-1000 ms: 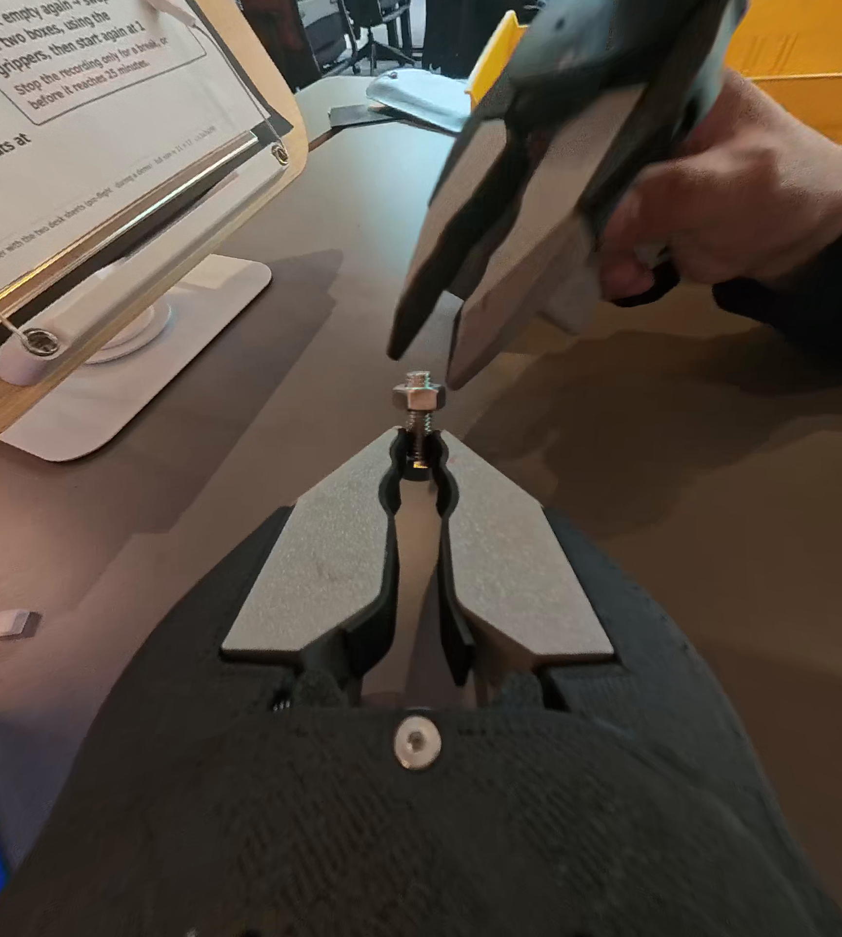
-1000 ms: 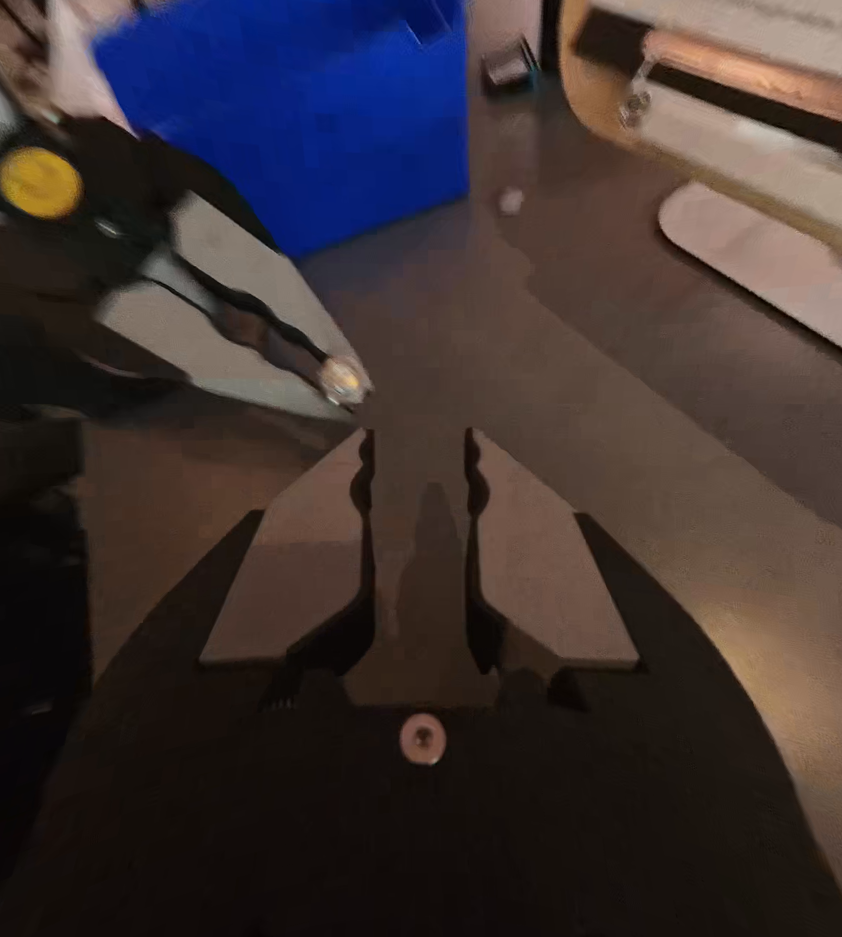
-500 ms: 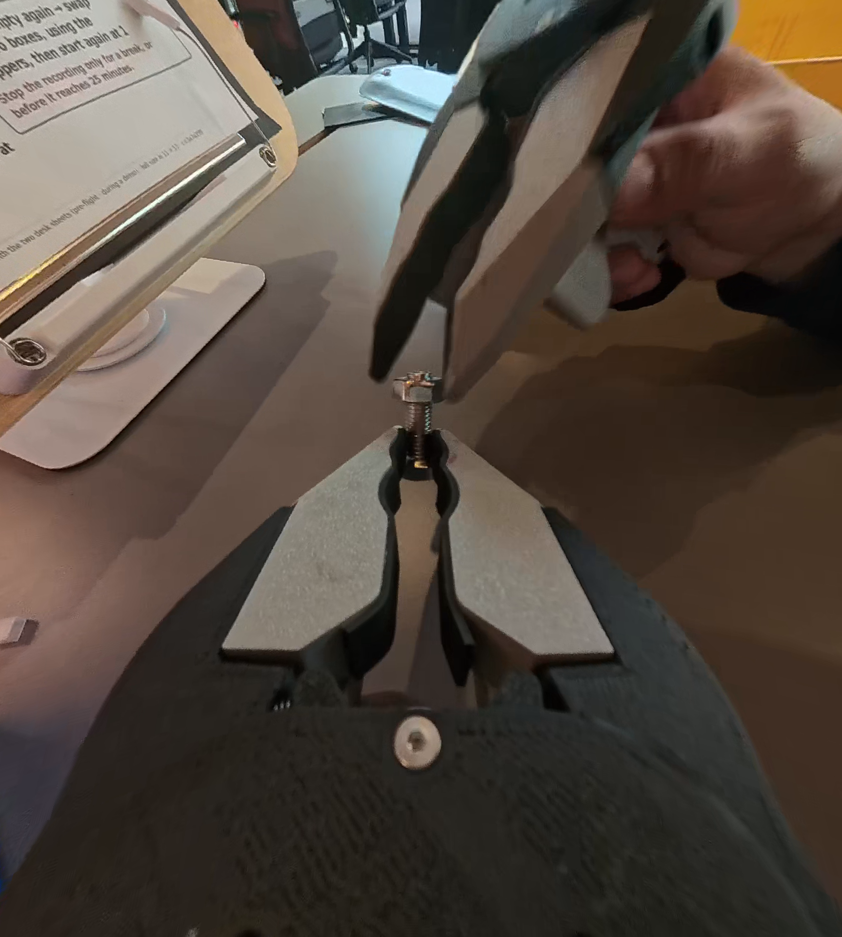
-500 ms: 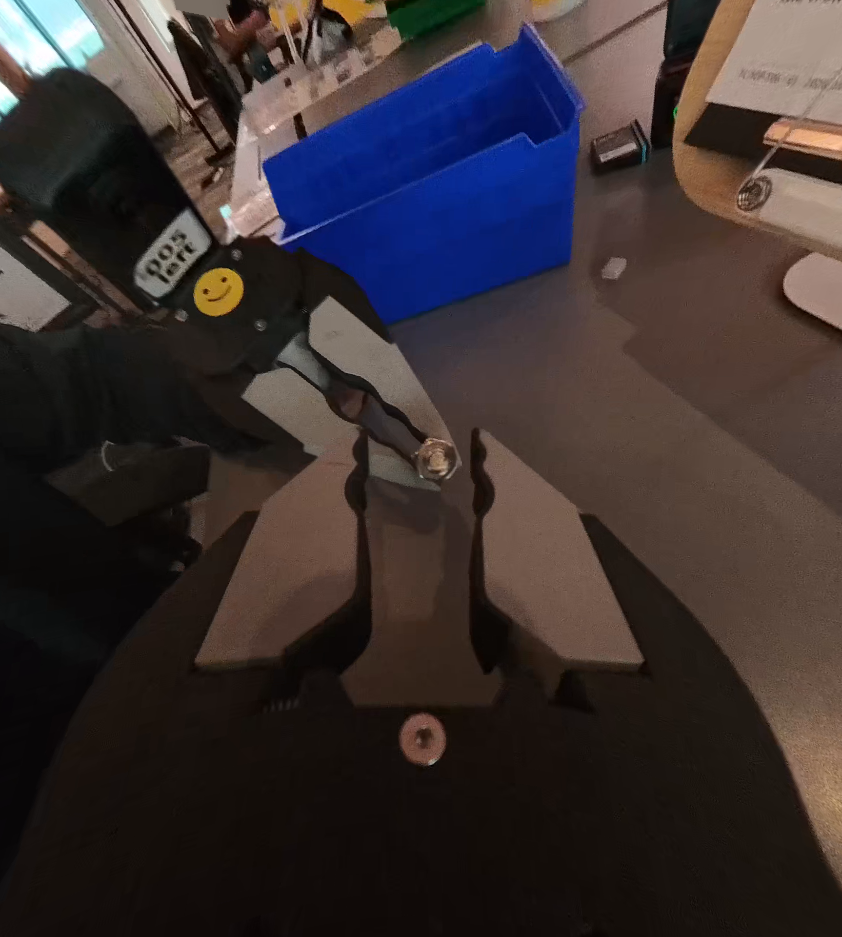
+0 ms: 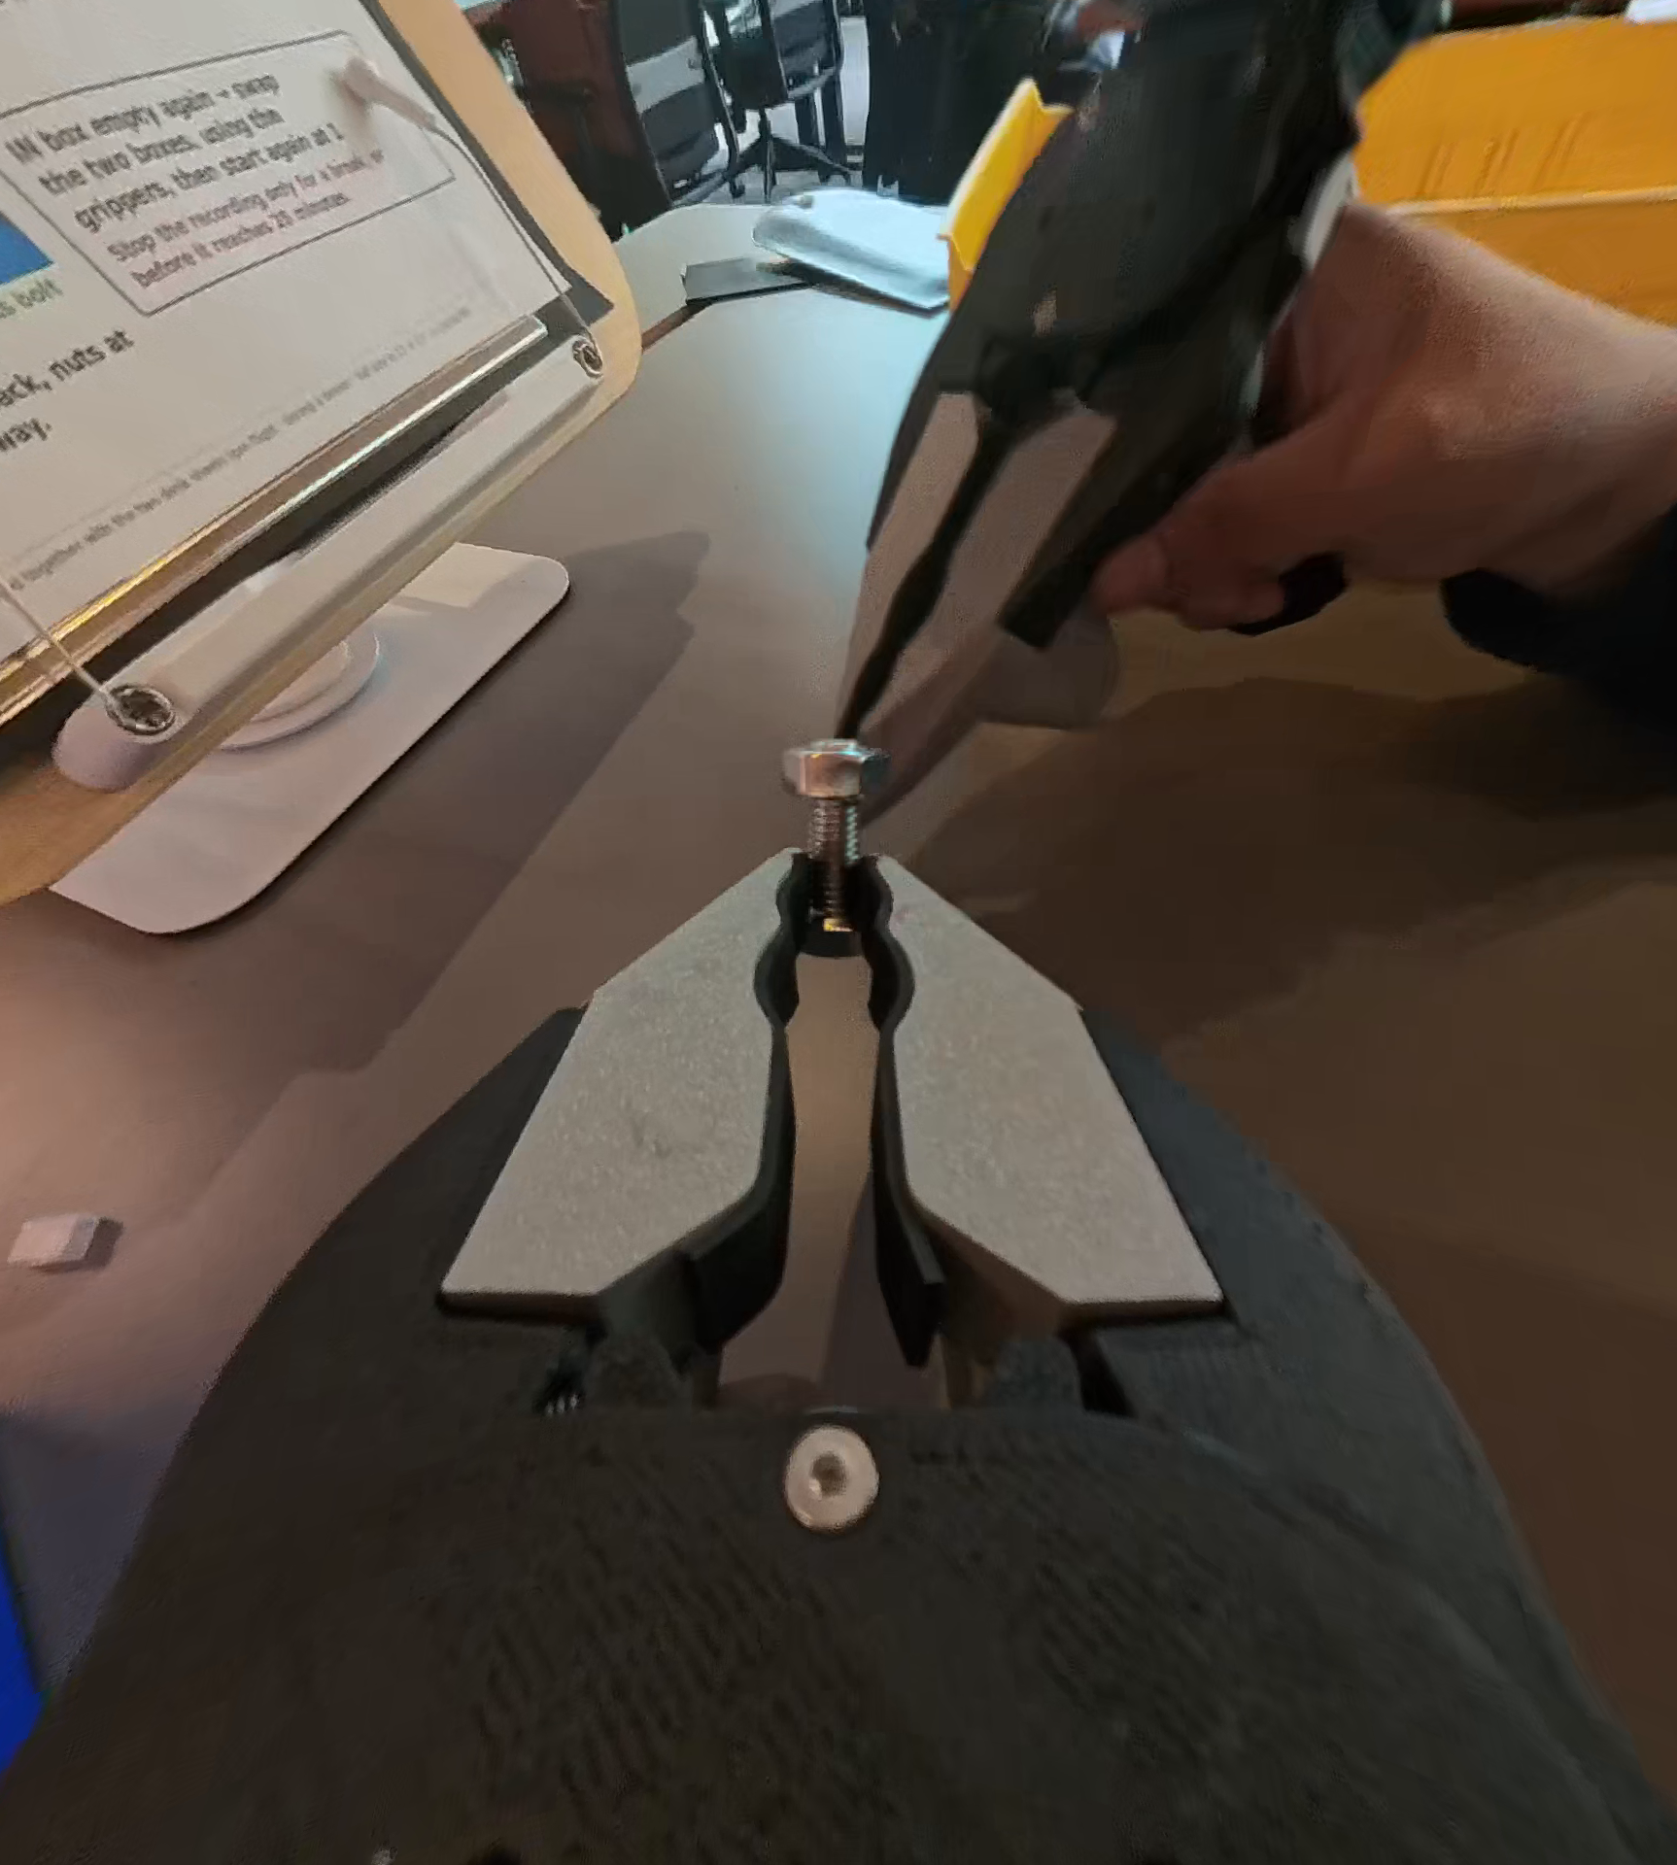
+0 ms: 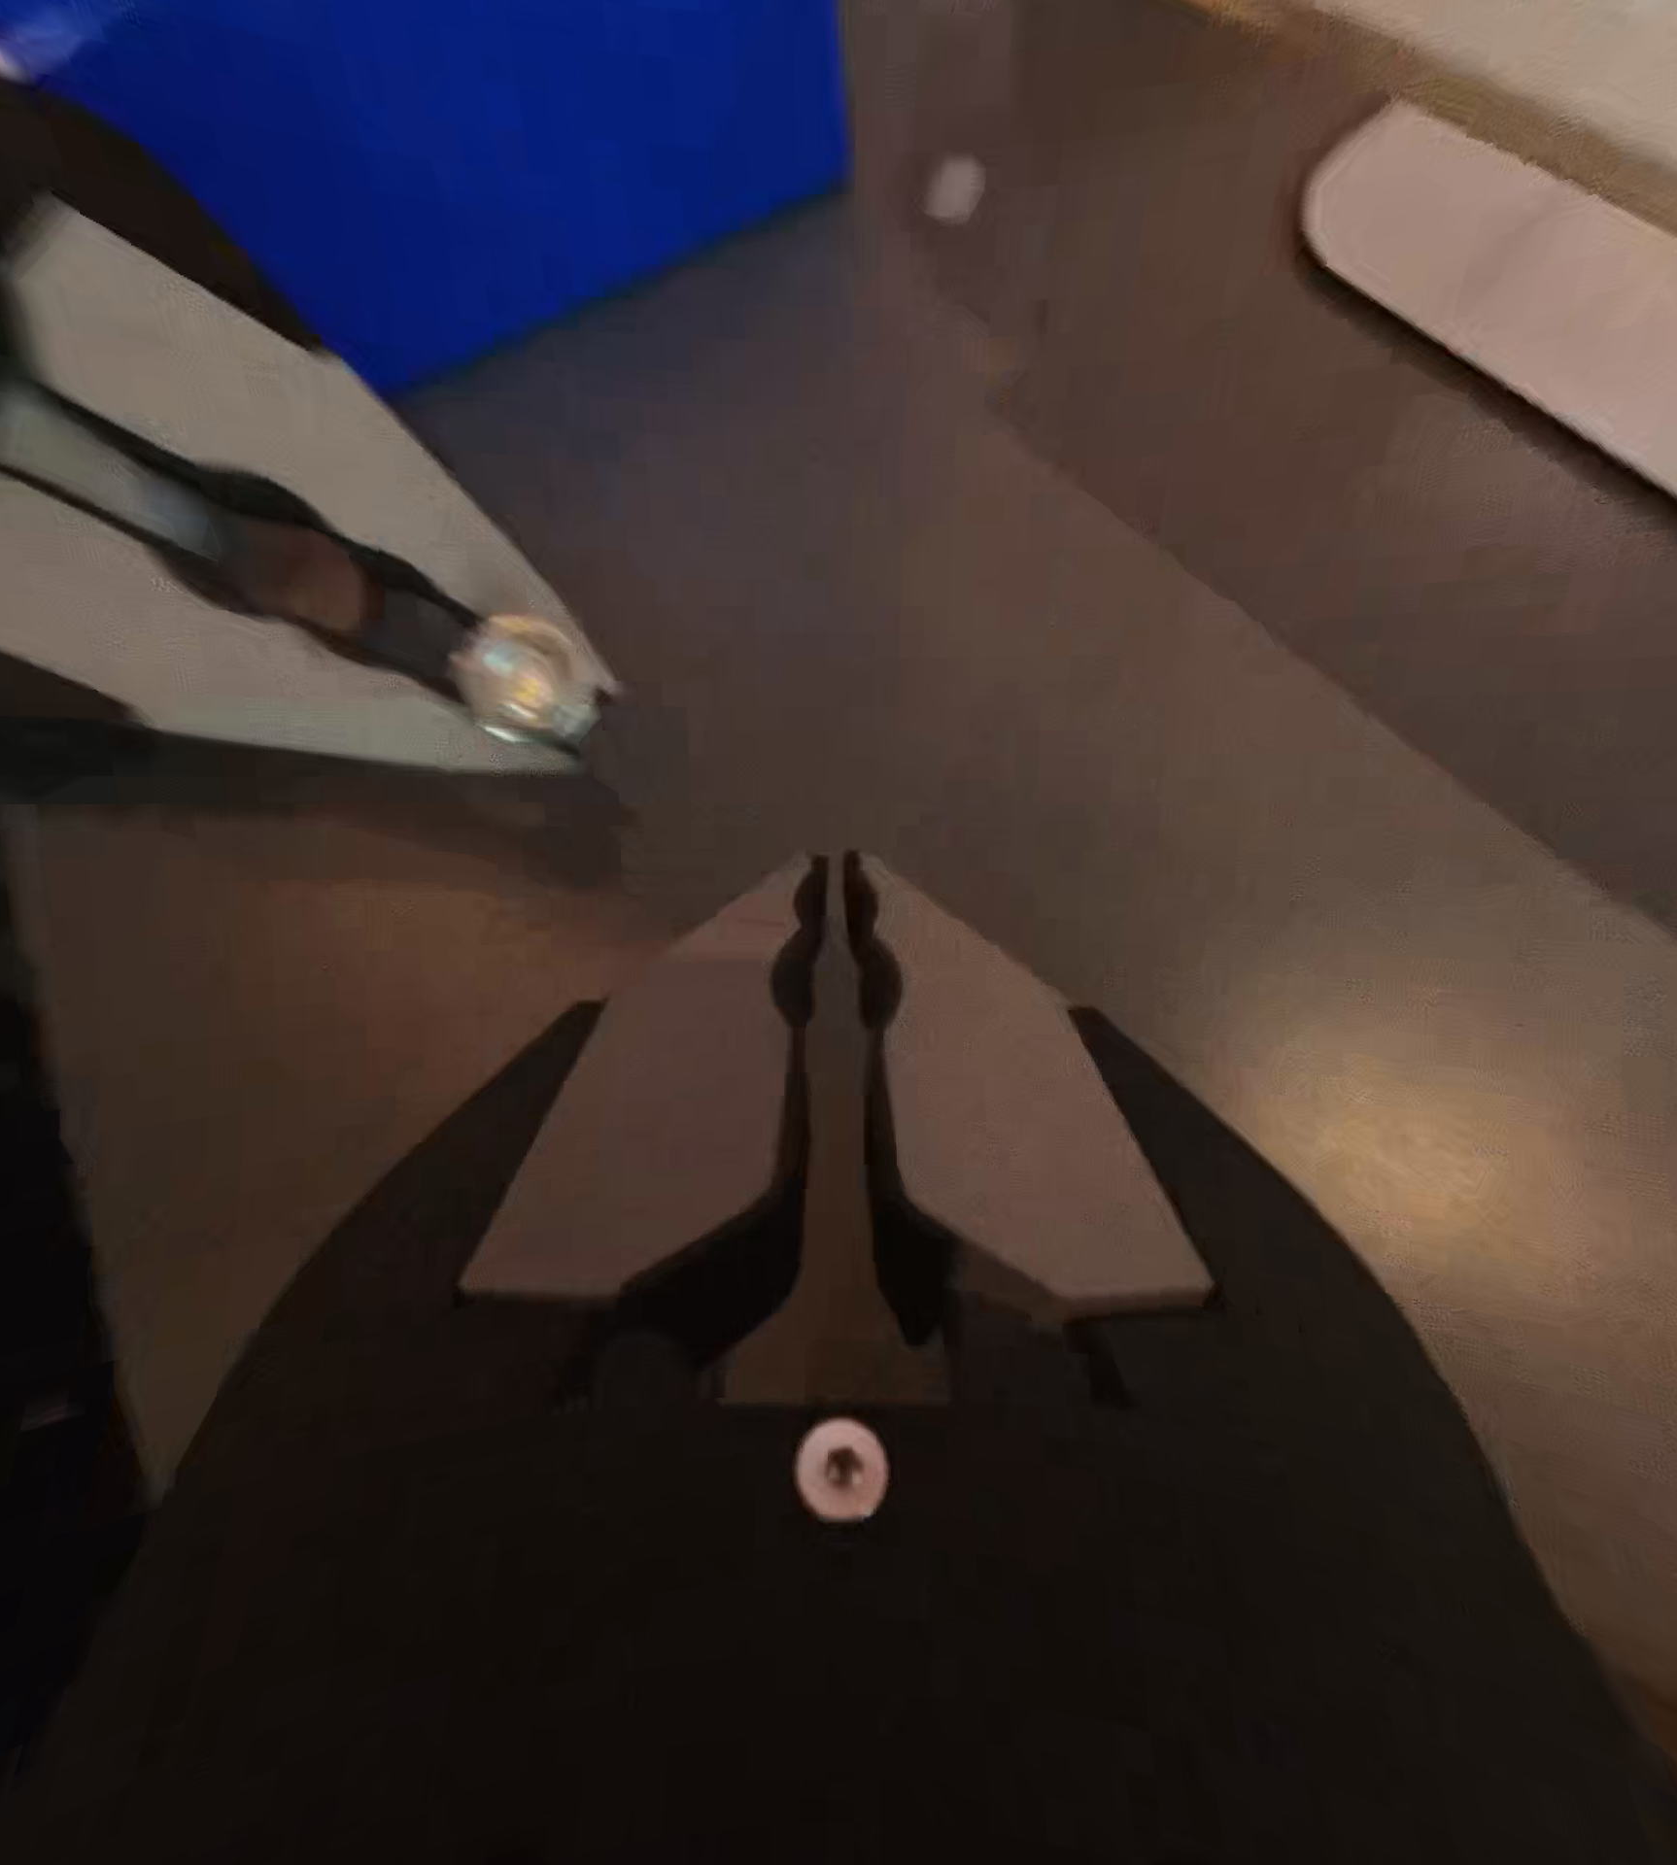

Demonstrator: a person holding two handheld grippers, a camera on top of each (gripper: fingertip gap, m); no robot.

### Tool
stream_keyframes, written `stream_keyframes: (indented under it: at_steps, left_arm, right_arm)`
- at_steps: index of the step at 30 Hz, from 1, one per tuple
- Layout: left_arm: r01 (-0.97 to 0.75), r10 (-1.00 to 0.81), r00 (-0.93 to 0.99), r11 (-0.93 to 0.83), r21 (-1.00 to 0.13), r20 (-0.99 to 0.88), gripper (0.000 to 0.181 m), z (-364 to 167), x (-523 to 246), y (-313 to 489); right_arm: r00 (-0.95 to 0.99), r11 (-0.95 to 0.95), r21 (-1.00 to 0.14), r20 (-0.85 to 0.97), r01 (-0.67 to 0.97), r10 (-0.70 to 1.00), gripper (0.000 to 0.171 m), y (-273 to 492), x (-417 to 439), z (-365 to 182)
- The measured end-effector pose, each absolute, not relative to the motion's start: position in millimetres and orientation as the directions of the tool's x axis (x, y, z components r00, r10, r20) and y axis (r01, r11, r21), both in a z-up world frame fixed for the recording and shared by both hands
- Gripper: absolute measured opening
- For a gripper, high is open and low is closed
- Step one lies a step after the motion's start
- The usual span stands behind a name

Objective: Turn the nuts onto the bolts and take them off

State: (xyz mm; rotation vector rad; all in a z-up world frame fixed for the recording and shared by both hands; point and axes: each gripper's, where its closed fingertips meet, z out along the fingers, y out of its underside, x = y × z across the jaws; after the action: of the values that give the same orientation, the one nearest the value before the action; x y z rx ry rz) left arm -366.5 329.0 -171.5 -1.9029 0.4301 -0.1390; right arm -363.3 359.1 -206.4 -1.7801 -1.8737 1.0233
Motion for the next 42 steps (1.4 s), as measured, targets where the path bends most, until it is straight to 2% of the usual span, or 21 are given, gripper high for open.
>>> stream_keyframes:
  at_steps: [1,5,7,10,13,15,16,20,22,26,27,28,29,31,35,38,42]
  left_arm:
    - [-0.212,-0.359,0.929,-0.318,-0.924,-0.089,0.007,-171.4,-368.4,328.9]
    - [-0.228,-0.356,0.929,-0.328,-0.917,-0.104,0.007,-176.5,-369.1,329.9]
    - [-0.232,-0.357,0.928,-0.337,-0.912,-0.104,0.007,-179.0,-367.2,330.4]
    - [-0.237,-0.363,0.926,-0.332,-0.913,-0.108,0.007,-177.9,-365.6,330.0]
    - [-0.226,-0.374,0.923,-0.328,-0.917,-0.094,0.007,-175.5,-363.2,328.4]
    - [-0.216,-0.377,0.922,-0.322,-0.922,-0.084,0.007,-172.8,-363.9,327.3]
    - [-0.215,-0.371,0.925,-0.324,-0.921,-0.085,0.007,-172.8,-366.0,327.4]
    - [-0.198,-0.367,0.928,-0.323,-0.926,-0.071,0.007,-171.9,-367.9,328.1]
    - [-0.2,-0.374,0.925,-0.326,-0.924,-0.068,0.007,-173.6,-365.4,328.1]
    - [-0.178,-0.392,0.919,-0.325,-0.929,-0.039,0.007,-171.5,-358.5,327.0]
    - [-0.159,-0.395,0.918,-0.317,-0.935,-0.022,0.007,-169.1,-359.5,326.9]
    - [-0.143,-0.393,0.919,-0.315,-0.938,-0.008,0.007,-167.2,-361.5,326.7]
    - [-0.144,-0.383,0.924,-0.313,-0.939,-0.014,0.007,-166.9,-364.8,327.2]
    - [-0.158,-0.366,0.93,-0.319,-0.934,-0.032,0.007,-169.3,-369.1,328.2]
    - [-0.191,-0.363,0.93,-0.334,-0.923,-0.061,0.007,-176.9,-368.6,330.5]
    - [-0.2,-0.377,0.924,-0.331,-0.922,-0.065,0.007,-177.5,-362.5,329.9]
    - [-0.196,-0.366,0.928,-0.324,-0.925,-0.068,0.007,-174.1,-366.4,329.4]
  right_arm:
    - [-0.107,-0.036,-0.684,-0.166,0.728,0.98,0.013,369.9,-357.8,-216.0]
    - [-0.252,-0.157,-0.776,-0.378,0.611,0.891,0.029,341.0,-362.5,-181.0]
    - [-0.305,-0.176,-0.798,-0.41,0.576,0.86,0.033,331.9,-364.1,-167.4]
    - [-0.322,-0.152,-0.831,-0.367,0.536,0.872,0.033,327.3,-367.9,-161.7]
    - [-0.293,-0.112,-0.81,-0.332,0.576,0.896,0.033,330.0,-369.3,-173.0]
    - [-0.196,-0.114,-0.795,-0.281,0.595,0.939,0.013,352.6,-367.0,-182.0]
    - [-0.155,-0.125,-0.791,-0.268,0.599,0.951,0.013,363.4,-365.2,-184.3]
    - [-0.339,-0.206,-0.838,-0.412,0.505,0.846,0.031,336.4,-361.5,-151.3]
    - [-0.404,-0.158,-0.855,-0.386,0.493,0.829,0.032,322.6,-361.5,-145.3]
    - [-0.353,-0.065,-0.826,-0.308,0.56,0.883,0.034,323.2,-367.9,-167.2]
    - [-0.329,-0.085,-0.819,-0.32,0.568,0.888,0.029,329.0,-367.0,-169.0]
    - [-0.281,-0.116,-0.808,-0.33,0.577,0.901,0.009,339.4,-366.6,-172.1]
    - [-0.24,-0.143,-0.803,-0.336,0.579,0.911,0.003,349.8,-365.6,-174.3]
    - [-0.239,-0.187,-0.803,-0.377,0.566,0.895,0.014,355.9,-364.3,-171.2]
    - [-0.375,-0.18,-0.854,-0.392,0.489,0.84,0.036,329.3,-366.1,-147.7]
    - [-0.391,-0.084,-0.86,-0.314,0.503,0.865,0.038,315.2,-371.3,-152.2]
    - [-0.246,-0.07,-0.785,-0.276,0.616,0.929,0.014,341.7,-368.4,-183.5]
